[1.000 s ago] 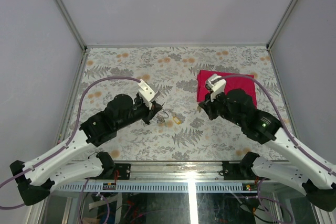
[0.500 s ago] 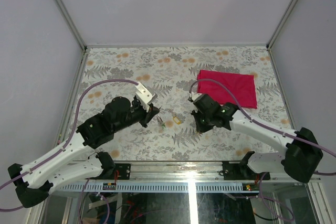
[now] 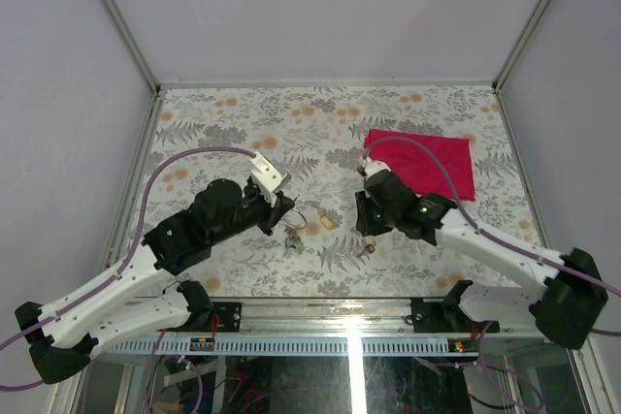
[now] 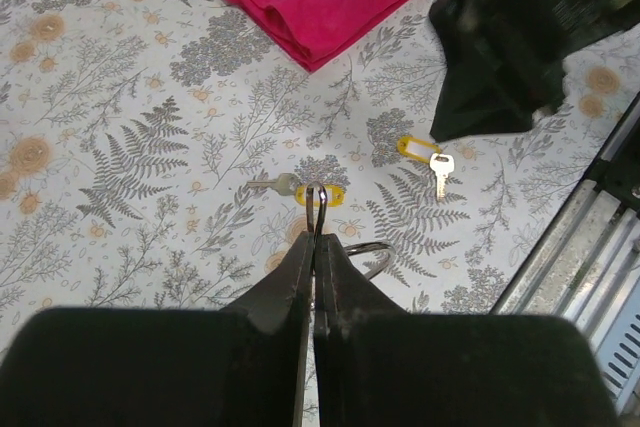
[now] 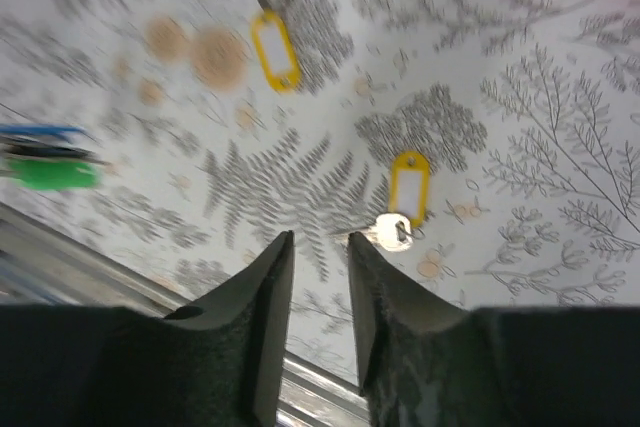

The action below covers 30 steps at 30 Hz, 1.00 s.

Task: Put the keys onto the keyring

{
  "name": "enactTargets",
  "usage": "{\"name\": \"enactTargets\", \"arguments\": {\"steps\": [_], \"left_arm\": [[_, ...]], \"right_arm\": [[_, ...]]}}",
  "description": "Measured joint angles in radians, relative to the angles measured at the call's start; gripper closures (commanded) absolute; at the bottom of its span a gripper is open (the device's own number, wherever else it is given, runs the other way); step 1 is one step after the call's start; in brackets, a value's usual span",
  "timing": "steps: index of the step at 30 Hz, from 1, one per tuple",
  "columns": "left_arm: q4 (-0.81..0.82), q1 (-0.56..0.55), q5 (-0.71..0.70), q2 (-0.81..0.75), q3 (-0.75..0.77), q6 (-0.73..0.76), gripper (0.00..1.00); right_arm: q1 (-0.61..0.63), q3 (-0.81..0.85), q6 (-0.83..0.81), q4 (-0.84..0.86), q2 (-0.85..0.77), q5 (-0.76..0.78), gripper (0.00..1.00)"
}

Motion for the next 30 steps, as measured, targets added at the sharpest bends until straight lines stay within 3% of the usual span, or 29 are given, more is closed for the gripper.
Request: {"name": "enactTargets", "arguments": {"steps": [2,10,20,30], "left_arm": [[0.013,0.0,-0.011,0.0,-0.01,0.013,1.0],[0.135,0.0,-0.093,0.001,-0.079,0.101,1.0],[0.271,-0.022,-0.139,0.09,-0.091,0.227,1.0],[0.274,-0.039,-0.154,0.128,-0.09,0.259,1.0]], "right_arm": [[-0.003,0.0,0.043,0.035,-0.087,0.011,0.52],[-0.008,0.011,0.295,0.203,-0.3,0.055,0.42],[-0.006,0.16,0.639,0.317,-0.125,0.018,0.4],[0.059,0.251,0.752,0.32,-0.006,0.021,0.44]]}}
